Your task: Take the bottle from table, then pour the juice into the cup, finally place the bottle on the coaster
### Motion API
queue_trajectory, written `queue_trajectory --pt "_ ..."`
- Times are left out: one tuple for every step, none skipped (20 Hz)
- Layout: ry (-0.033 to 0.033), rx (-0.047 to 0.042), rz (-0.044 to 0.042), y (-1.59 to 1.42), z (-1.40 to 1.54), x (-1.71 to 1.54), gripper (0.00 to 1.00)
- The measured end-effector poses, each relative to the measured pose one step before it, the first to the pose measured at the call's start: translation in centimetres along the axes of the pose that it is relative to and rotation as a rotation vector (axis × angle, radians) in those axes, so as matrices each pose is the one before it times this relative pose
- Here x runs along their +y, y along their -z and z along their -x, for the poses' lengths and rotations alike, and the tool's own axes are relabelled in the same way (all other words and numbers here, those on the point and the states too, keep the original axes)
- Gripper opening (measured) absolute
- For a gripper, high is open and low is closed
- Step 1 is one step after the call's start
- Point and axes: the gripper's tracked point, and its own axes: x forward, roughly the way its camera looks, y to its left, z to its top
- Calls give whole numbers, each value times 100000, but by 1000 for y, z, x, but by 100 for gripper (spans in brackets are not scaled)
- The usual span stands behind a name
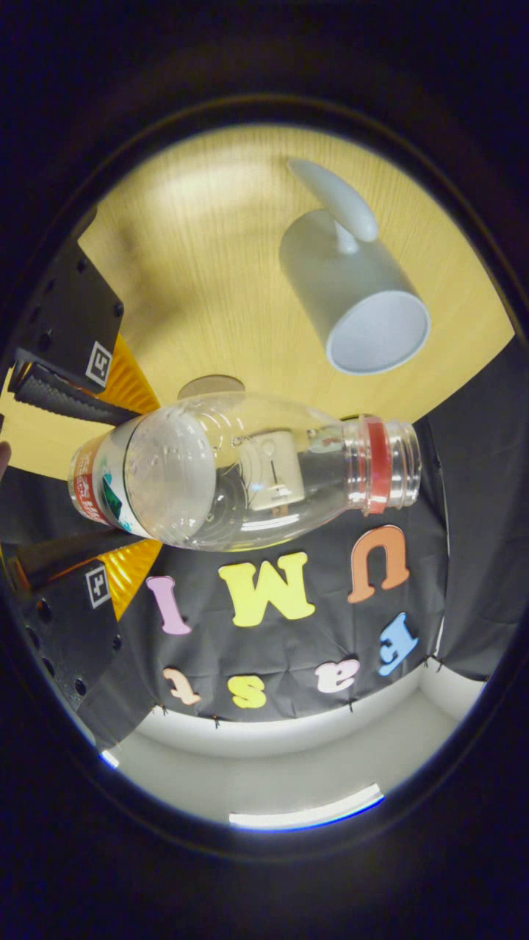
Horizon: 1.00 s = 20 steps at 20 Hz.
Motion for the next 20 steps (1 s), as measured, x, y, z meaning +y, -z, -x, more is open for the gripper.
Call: queue_trajectory --pt "193 -133 1180 -218 -81 -188 74" --pt "495 26 1291 -197 22 -330 73" --pt "795 -383 1800 -126 -53 -253 74" --pt "1424 -61 2198 -53 -193 -319 73" --pt "1430 -207 2712 22 -33 -301 73" --pt "579 -281 1901 -193 25 -77 73" --pt "-347 -29 938 -9 -166 -129 73" --pt "-402 -102 552 15 -88 -16 73" --pt "97 177 1197 -45 -164 -37 73" --pt "687 147 1402 -36 157 -321 73" --pt "394 -179 1439 -144 88 -156 73" --pt "501 -8 1405 -23 29 -190 73" --pt "246 -539 921 -94 74 -133 73" --pt "-27 -266 853 -52 -9 -77 73" --pt "114 -181 1085 -36 -39 -145 73" --pt "471 -409 902 -138 5 -278 73" --pt "373 -467 938 -165 36 -87 73" --pt "273 -375 630 -95 36 -151 73" --pt "188 -252 599 -138 -40 -136 73" --pt "286 -84 397 -116 -63 -130 73"
